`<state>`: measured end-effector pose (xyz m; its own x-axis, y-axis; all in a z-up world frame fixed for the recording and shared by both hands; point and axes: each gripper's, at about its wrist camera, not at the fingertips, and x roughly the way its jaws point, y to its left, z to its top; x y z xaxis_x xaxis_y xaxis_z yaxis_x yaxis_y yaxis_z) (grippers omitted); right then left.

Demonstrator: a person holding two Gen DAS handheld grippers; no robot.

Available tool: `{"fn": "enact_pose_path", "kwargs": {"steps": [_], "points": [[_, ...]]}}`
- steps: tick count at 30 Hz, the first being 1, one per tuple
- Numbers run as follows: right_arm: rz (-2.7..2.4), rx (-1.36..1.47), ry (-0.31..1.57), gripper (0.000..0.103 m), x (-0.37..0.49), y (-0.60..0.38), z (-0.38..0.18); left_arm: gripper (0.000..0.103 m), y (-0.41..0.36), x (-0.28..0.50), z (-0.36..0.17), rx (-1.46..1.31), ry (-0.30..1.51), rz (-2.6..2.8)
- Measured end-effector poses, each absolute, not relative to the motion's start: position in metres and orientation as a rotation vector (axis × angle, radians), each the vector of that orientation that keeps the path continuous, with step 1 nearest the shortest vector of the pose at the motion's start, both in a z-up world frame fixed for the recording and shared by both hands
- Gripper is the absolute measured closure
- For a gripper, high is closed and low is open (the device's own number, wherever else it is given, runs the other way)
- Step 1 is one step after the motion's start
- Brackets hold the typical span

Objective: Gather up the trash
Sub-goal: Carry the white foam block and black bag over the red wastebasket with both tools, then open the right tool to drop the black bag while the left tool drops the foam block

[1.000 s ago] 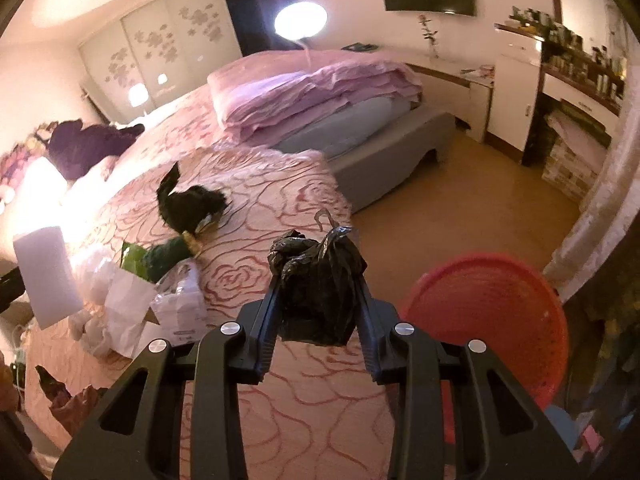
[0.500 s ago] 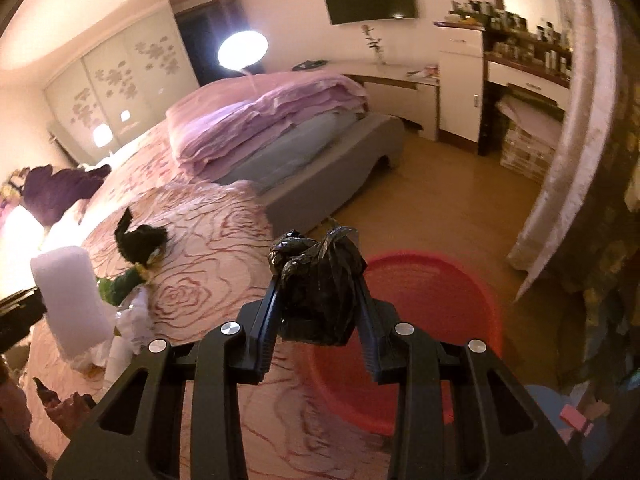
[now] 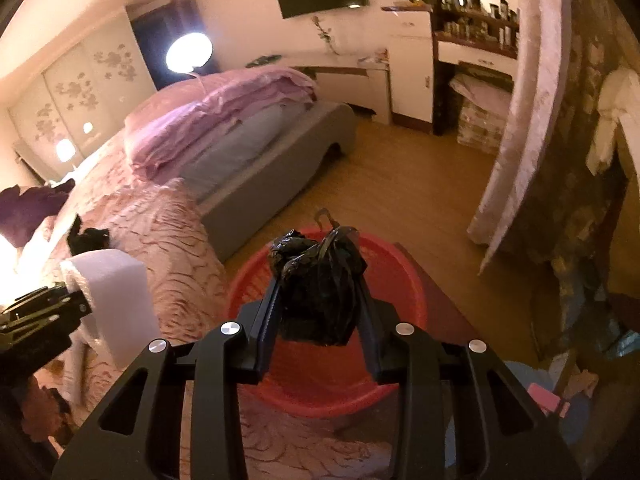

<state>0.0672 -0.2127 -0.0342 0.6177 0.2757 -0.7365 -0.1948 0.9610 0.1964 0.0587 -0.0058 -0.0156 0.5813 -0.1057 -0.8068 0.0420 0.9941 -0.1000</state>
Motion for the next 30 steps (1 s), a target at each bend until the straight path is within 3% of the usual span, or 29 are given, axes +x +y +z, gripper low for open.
{"fn": "enact_pose_path", "kwargs": {"steps": [13, 17, 19, 26, 30], "points": [[0.267, 0.105, 0.984, 0.067, 0.082, -0.218, -0.074, 0.081, -0.032, 0.089, -0.055, -0.02, 1.044, -0.163], [0.275, 0.12, 1.008, 0.053, 0.086, -0.218, -0.081, 0.059, -0.037, 0.093, -0.061, -0.014, 1.068, -0.181], [0.273, 0.125, 1.006, 0.046, 0.087, -0.219, -0.082, 0.056, -0.038, 0.093, -0.063, -0.014, 1.069, -0.18], [0.25, 0.14, 0.999, 0.043, 0.087, -0.225, -0.083, 0.035, -0.04, 0.093, -0.062, -0.002, 1.049, -0.182], [0.235, 0.15, 0.989, 0.043, 0.084, -0.228, -0.08, 0.033, -0.043, 0.095, -0.064, 0.033, 1.056, -0.18]]}}
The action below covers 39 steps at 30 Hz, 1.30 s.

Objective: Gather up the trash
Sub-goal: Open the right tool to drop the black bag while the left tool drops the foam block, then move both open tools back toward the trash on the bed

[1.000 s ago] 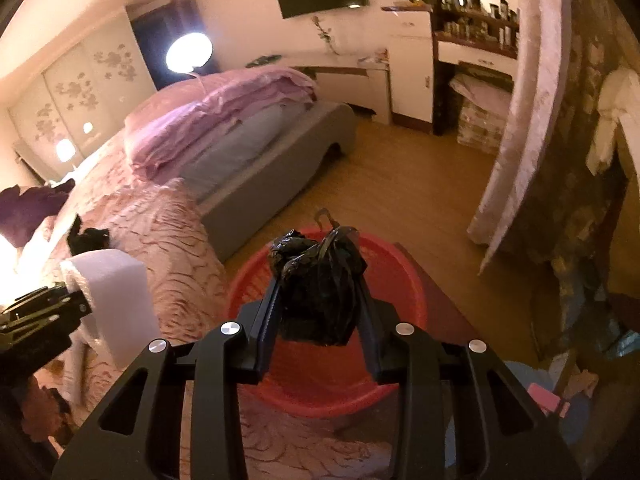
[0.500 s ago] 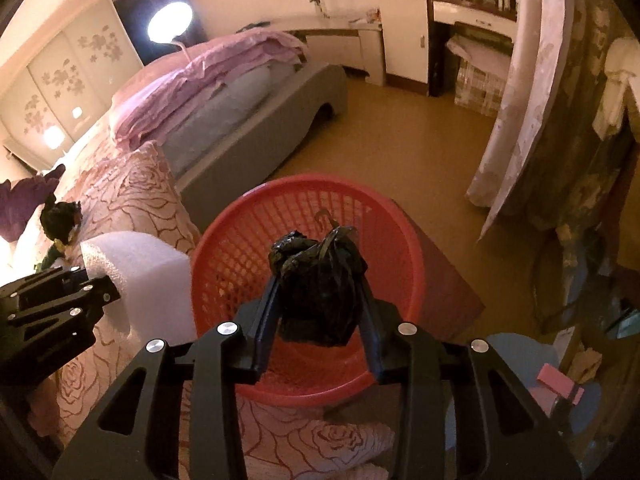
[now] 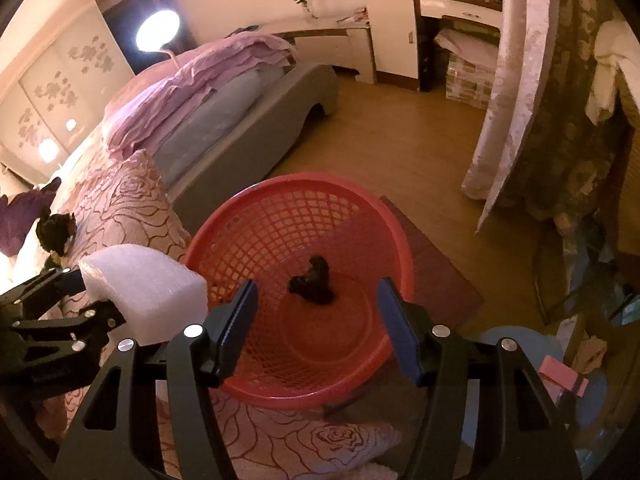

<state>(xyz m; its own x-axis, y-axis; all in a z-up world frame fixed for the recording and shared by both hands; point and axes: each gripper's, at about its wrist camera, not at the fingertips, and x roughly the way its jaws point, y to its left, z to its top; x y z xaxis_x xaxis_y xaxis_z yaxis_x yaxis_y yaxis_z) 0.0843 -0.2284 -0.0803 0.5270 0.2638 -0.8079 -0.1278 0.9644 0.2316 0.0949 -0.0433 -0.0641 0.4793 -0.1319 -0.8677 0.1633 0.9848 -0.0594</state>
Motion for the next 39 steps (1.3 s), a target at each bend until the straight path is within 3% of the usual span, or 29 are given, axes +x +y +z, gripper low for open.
{"fn": "enact_pose_path", "kwargs": {"steps": [27, 39], "points": [[0.373, 0.201, 0.943, 0.043, 0.069, -0.225, -0.057, 0.032, -0.042, 0.103, -0.067, -0.007, 1.09, -0.176], [0.313, 0.191, 0.937, 0.043, 0.07, -0.232, -0.061, 0.028, -0.036, 0.092, -0.043, -0.023, 1.032, -0.167]]}}
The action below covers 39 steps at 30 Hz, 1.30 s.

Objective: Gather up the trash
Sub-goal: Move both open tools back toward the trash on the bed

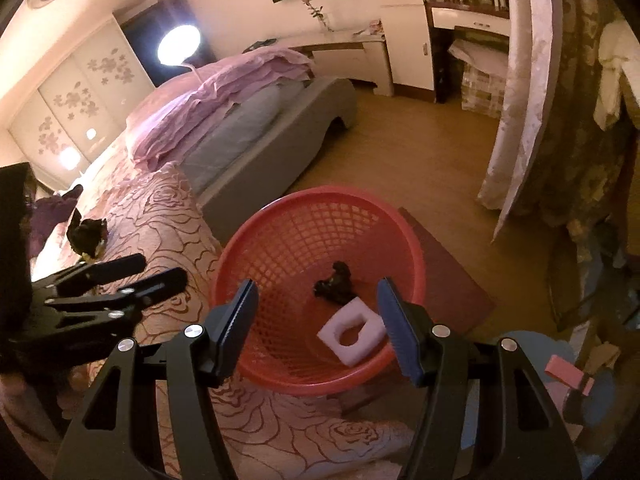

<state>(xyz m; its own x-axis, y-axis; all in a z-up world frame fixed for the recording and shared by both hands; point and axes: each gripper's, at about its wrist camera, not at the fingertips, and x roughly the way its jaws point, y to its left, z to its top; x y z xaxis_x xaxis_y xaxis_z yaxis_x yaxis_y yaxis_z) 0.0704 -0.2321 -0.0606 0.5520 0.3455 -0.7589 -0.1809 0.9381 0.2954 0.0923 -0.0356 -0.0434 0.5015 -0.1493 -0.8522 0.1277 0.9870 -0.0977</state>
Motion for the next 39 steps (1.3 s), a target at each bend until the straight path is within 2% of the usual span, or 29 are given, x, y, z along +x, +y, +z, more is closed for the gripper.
{"fn": "enact_pose_path", "kwargs": {"steps": [10, 27, 39], "points": [[0.332, 0.169, 0.926, 0.043, 0.065, -0.22, -0.055, 0.026, 0.001, 0.073, -0.001, -0.075, 0.925, -0.101], [0.459, 0.09, 0.928, 0.043, 0.05, -0.157, -0.047, 0.025, 0.141, -0.015, 0.084, -0.226, 0.698, 0.135], [0.548, 0.038, 0.934, 0.043, 0.04, -0.114, -0.044, 0.024, 0.186, -0.082, 0.074, -0.249, 0.717, 0.231]]}}
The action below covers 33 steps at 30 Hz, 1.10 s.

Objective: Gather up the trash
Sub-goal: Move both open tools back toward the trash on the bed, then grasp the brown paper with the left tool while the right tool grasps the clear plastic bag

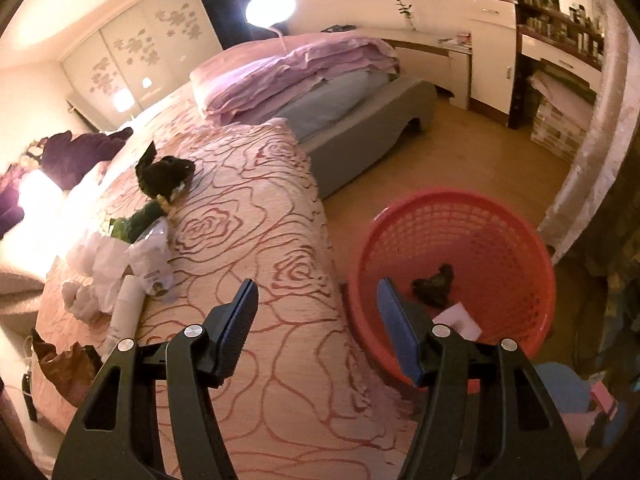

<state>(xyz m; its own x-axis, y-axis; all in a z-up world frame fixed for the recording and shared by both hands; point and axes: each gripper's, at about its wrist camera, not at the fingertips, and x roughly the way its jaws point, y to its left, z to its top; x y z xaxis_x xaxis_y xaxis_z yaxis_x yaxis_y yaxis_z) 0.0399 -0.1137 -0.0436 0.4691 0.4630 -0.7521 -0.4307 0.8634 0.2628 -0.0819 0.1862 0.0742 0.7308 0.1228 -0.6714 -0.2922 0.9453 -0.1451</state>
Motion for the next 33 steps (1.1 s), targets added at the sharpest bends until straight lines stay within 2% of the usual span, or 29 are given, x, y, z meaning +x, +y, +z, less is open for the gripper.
{"fn": "enact_pose_path", "kwargs": {"steps": [9, 18, 23, 26, 33], "points": [[0.581, 0.021, 0.932, 0.042, 0.033, -0.102, -0.04, 0.024, 0.174, -0.133, 0.034, -0.32, 0.826, 0.199], [0.63, -0.007, 0.927, 0.038, 0.021, -0.087, -0.039, 0.024, 0.142, -0.151, -0.022, -0.382, 0.962, 0.148], [0.64, -0.015, 0.928, 0.038, 0.017, -0.082, -0.039, 0.025, 0.138, -0.154, -0.035, -0.374, 0.965, 0.172], [0.645, -0.024, 0.93, 0.038, 0.015, -0.08, -0.039, 0.041, 0.144, -0.152, -0.039, -0.393, 0.965, 0.184], [0.66, -0.054, 0.941, 0.038, 0.014, -0.067, -0.043, 0.053, 0.142, -0.152, -0.036, -0.384, 0.93, 0.154]]}}
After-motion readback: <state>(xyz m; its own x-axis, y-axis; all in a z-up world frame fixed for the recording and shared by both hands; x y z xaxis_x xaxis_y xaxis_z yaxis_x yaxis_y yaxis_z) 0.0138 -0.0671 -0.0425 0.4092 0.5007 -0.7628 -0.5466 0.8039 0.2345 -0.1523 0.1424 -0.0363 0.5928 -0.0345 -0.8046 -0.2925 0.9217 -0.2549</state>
